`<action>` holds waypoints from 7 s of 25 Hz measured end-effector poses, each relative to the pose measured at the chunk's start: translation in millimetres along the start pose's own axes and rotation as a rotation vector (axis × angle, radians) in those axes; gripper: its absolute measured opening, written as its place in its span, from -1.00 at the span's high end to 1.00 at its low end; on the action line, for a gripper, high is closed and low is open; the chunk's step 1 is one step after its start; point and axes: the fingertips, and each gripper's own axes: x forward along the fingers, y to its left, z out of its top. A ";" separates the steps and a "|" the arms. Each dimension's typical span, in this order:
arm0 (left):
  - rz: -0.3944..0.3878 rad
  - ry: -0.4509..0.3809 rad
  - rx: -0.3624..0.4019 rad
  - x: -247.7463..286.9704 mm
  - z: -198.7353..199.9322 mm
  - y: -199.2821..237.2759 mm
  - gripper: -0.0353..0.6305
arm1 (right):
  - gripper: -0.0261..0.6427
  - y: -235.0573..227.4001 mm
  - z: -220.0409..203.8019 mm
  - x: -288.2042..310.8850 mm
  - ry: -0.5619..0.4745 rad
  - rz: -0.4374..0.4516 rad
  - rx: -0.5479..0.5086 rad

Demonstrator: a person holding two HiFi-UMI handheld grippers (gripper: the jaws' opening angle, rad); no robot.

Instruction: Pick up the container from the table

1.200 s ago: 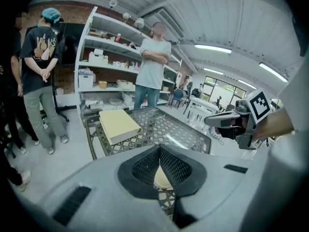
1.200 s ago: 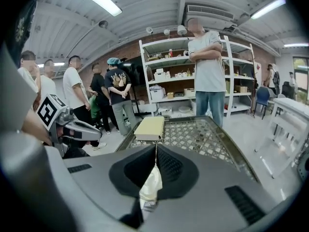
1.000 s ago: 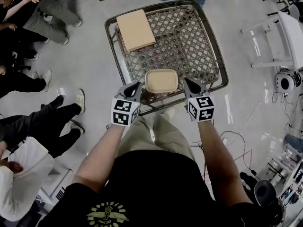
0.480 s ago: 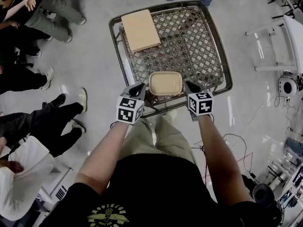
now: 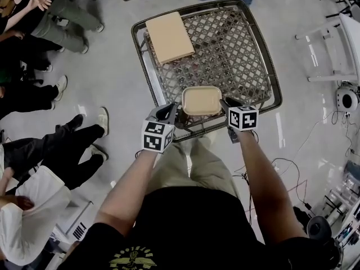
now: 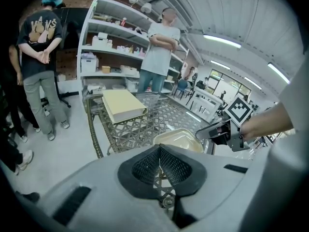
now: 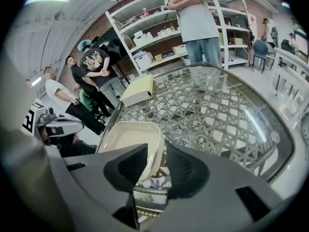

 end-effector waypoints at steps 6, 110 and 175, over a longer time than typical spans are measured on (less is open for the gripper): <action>-0.008 0.001 0.000 3.1 0.4 -1.9 0.87 | 0.63 -8.7 -5.7 13.5 0.020 0.007 0.086; -0.150 -0.086 -0.096 -8.9 89.2 -47.2 0.80 | 0.83 41.9 75.9 -116.2 -0.342 0.112 0.093; -0.140 -0.646 0.237 -220.7 299.4 -121.7 0.81 | 0.83 162.6 219.4 -351.9 -0.856 0.138 -0.257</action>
